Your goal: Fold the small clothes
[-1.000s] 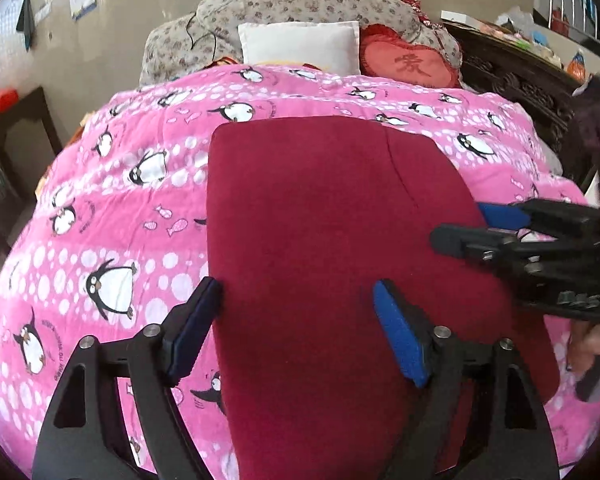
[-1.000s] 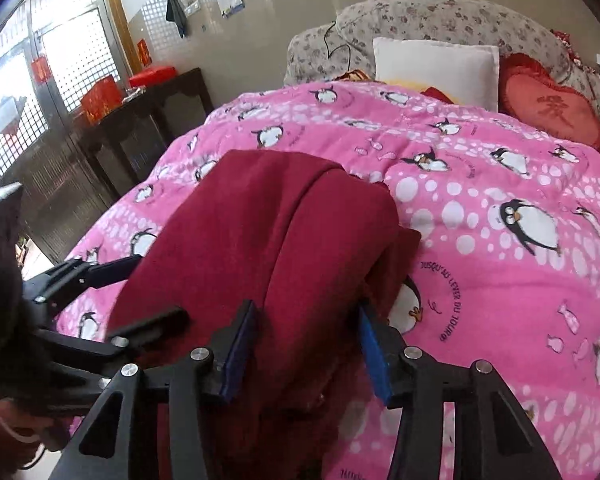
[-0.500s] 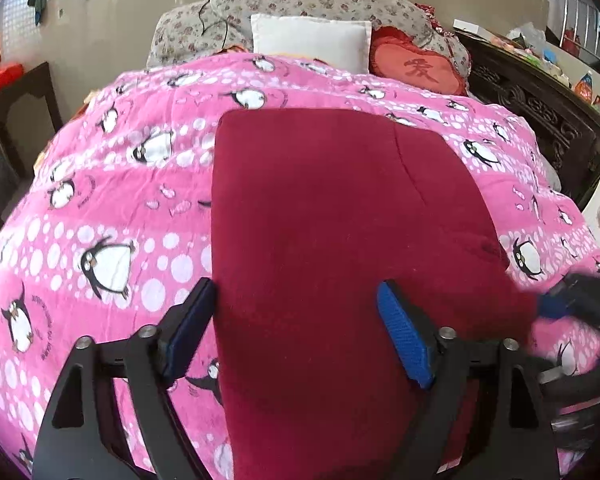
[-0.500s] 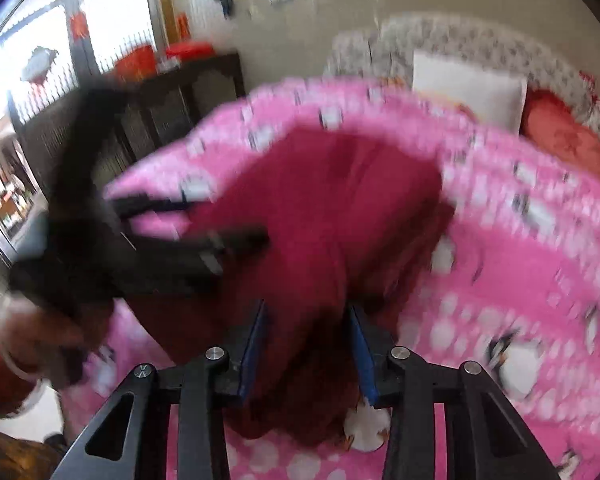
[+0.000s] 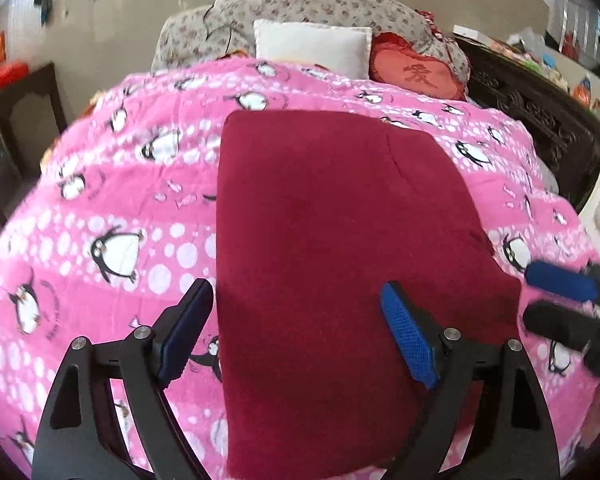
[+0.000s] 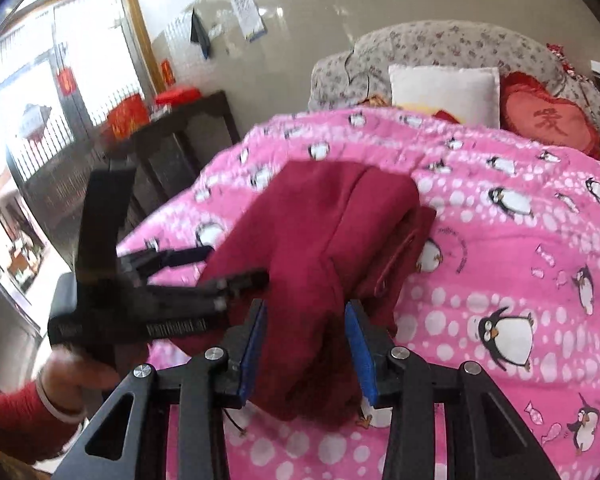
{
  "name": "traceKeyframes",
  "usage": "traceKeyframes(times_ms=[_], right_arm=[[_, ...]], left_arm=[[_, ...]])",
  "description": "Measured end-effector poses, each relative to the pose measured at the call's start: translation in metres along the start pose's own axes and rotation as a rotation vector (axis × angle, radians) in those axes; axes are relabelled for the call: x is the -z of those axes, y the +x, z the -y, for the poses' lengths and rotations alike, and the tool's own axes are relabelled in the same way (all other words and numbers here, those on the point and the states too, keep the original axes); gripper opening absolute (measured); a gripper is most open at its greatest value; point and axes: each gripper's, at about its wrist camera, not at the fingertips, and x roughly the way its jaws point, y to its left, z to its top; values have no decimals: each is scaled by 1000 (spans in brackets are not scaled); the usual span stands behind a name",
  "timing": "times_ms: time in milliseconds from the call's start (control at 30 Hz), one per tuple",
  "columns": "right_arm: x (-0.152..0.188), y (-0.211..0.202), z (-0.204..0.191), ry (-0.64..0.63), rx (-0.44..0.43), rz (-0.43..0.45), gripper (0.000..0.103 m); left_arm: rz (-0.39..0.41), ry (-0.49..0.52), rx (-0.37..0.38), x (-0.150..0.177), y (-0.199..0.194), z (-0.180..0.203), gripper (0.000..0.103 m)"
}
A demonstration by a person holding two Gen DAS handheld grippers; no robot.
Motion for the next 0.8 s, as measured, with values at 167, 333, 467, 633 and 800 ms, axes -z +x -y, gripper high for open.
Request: traceKeyframes(times_ms=[167,333,467,633,800], right_arm=[[-5,-1,-3,3,28,1,39],[-5,6,4,41,18,-7,41],[-4,8,3,49,19,-7,43],[-5,8,-2,33,46,9,46],[-6,4,-6,25,77,8,47]], left_arm=[[37,7,-10,0,-13,0,86],[63,-21,-31,-1,-21,-5,86],[66,-24,-50,-1,-23,-5,86],[68,-1,-86,1,-24,-1,86],[92,2,-112,5,-31,2,86]])
